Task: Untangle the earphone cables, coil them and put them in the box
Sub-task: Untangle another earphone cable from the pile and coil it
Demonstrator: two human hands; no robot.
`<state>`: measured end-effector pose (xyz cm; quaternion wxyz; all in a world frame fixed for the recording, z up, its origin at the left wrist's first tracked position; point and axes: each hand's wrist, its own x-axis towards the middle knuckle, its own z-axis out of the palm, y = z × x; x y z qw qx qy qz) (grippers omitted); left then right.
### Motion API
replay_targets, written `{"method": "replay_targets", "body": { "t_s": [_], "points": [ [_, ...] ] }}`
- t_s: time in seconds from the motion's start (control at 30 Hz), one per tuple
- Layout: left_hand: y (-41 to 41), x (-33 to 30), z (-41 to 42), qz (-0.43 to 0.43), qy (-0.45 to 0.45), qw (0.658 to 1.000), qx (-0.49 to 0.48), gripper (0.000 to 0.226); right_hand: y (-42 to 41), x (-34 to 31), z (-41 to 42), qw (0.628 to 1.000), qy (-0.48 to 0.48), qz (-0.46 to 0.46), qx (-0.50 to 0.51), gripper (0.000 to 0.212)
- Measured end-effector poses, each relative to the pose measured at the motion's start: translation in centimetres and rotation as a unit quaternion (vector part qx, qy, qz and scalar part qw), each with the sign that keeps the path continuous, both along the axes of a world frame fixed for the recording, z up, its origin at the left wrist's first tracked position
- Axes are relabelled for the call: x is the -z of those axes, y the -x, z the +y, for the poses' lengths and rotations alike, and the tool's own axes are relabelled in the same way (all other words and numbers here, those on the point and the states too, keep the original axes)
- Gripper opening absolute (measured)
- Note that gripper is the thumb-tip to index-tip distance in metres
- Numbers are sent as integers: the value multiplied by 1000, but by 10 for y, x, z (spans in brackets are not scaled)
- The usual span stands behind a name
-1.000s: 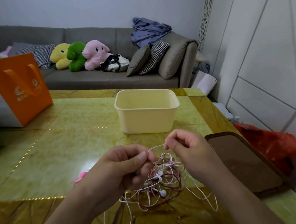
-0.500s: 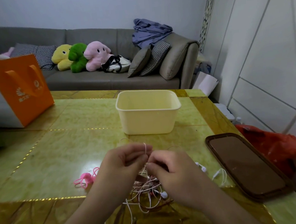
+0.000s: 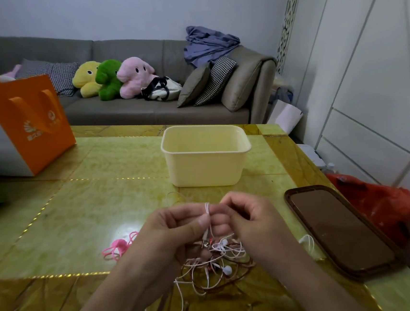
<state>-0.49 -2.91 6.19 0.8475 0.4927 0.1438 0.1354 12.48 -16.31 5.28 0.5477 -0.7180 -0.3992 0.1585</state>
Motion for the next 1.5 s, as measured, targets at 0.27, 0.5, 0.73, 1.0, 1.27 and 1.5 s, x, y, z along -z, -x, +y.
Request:
{"method": "replay_targets", "body": {
  "t_s": [0.27, 0.5, 0.73, 1.0, 1.27, 1.5],
  "points": [
    [-6, 13, 5, 36, -176, 975, -135, 22, 11, 1, 0, 984, 124, -103, -72, 24],
    [-4, 18, 1, 91, -265, 960, 3, 21, 1, -15, -11, 996, 27, -87, 10, 26],
    [-3, 5, -5, 4, -43, 999, 13, 23, -9, 0, -7, 994, 56, -89, 12, 26],
    [-6, 12, 2, -27, -84, 989, -117, 32, 6, 9, 2, 983, 135, -105, -64, 23],
    [-7, 24, 4, 87, -353, 930, -46, 25, 4, -6, -6, 986, 90, -138, -23, 24],
    [-2, 11, 5, 70, -205, 975, 41, 26, -1, -10, -11, 997, 17, -79, 4, 27]
  ]
}}
